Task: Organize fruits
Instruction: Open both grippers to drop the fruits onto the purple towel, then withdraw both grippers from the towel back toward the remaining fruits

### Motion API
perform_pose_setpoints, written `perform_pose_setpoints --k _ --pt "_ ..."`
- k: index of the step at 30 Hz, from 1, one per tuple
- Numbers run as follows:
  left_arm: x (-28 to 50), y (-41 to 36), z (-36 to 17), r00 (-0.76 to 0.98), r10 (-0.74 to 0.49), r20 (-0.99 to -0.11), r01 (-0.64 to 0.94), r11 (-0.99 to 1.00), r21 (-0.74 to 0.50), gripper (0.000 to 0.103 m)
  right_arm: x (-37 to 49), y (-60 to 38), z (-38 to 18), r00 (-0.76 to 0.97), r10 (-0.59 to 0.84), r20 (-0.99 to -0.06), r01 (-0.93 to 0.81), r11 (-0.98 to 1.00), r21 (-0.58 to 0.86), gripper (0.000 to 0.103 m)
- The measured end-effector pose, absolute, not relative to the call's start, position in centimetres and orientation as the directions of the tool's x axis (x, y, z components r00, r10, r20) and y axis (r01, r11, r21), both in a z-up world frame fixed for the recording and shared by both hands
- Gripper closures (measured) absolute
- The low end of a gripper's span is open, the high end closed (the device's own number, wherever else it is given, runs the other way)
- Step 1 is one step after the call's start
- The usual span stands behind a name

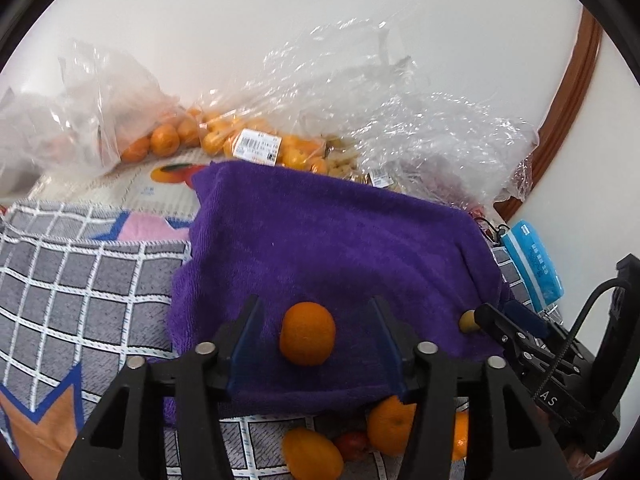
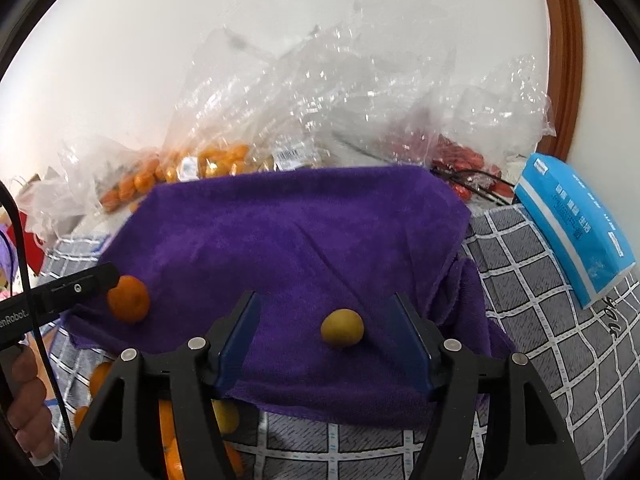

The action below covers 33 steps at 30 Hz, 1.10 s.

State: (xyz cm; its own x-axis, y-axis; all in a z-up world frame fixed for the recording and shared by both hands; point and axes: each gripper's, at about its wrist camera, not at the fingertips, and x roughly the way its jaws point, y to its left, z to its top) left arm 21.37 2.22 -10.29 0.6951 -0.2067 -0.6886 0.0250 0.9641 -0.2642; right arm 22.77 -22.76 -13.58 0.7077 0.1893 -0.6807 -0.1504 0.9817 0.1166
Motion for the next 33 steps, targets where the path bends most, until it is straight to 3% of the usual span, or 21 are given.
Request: perform_pose_setpoints --k 7,10,12,16,25,33 --pt "19.4 1.8 -7.7 0.717 -0.164 -0.677 0.017 0.976 -0.219 0.031 21.4 -22.3 -11.9 0.675 0.153 -0.722 -0.119 0.988 0.098 0.031" --pt "18.0 1.8 -7.0 0.731 -0.107 -0.674 -0.014 0.985 -0.171 0.027 20.1 -22.1 -11.1 0.679 0.130 -0.723 -0.117 0.991 0.069 0.020" --pt "16.7 2.2 -6.7 0.739 -0.088 -0.667 -0.030 0.986 -0.164 0.022 18.7 -21.8 -10.2 0.694 0.109 -0.712 -0.116 0.993 0.039 0.017" --pt "14.5 3.1 -6.4 0.736 -0.096 -0.670 -0.032 0.984 -0.176 0.022 16.8 -21.5 -9.1 0.701 0.057 -0.711 -0.085 0.996 -0.004 0.011" --pt "10.1 4.7 -6.5 0.737 -0.082 -0.671 -0.073 0.977 -0.199 0.022 12.7 -20.8 -8.4 0.712 0.006 -0.702 -0.040 0.999 -0.032 0.010" --pt "8.7 5.5 -7.9 0.716 -0.114 -0.689 -0.072 0.970 -0.234 0.023 11.4 -21.4 -9.2 0.700 0.047 -0.713 -0.037 0.999 0.029 0.011"
